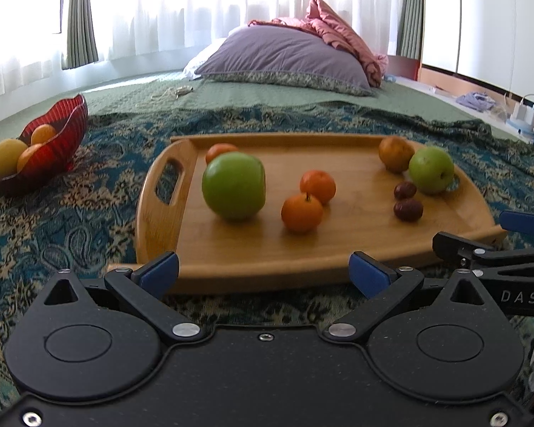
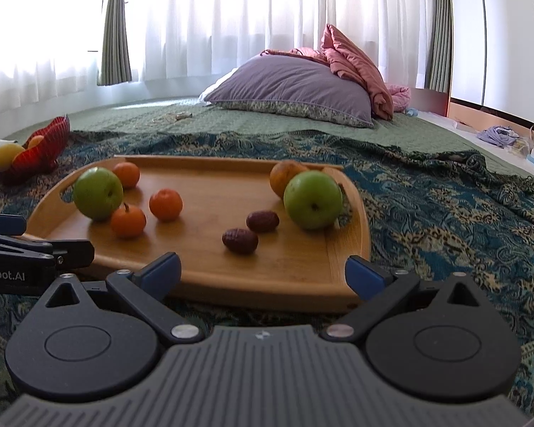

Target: Organize fruits

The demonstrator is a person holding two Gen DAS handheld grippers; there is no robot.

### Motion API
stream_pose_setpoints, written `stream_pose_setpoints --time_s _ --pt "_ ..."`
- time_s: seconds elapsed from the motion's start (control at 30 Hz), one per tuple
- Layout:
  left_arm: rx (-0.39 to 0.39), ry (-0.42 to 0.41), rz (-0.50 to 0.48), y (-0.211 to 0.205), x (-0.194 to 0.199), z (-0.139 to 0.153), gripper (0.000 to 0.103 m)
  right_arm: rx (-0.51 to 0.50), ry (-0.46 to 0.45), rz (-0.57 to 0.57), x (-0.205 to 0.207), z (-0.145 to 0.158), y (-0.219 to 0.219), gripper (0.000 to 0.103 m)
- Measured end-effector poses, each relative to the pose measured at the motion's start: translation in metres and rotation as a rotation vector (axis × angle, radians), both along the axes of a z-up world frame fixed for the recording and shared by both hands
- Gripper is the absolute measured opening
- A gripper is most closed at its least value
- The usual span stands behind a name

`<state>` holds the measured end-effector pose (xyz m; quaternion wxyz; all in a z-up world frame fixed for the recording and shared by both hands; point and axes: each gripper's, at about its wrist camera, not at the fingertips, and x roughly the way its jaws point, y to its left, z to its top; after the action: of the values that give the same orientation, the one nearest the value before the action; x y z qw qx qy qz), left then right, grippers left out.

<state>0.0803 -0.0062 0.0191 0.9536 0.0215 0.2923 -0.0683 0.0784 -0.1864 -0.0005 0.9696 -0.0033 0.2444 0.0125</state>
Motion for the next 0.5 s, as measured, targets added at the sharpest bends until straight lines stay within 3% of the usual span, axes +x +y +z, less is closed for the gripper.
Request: stream_pose_setpoints --time_s 0.27,0.5 --pt "0.03 0.005 0.013 0.001 -0.002 -0.013 0.103 -0.021 0.032 0.012 0.001 -0.011 0.004 0.103" --pt "0.01 0.039 0.015 0.002 -0.004 -0.021 0.103 -0.051 0.045 0.014 0.0 -0.015 0.009 0.103"
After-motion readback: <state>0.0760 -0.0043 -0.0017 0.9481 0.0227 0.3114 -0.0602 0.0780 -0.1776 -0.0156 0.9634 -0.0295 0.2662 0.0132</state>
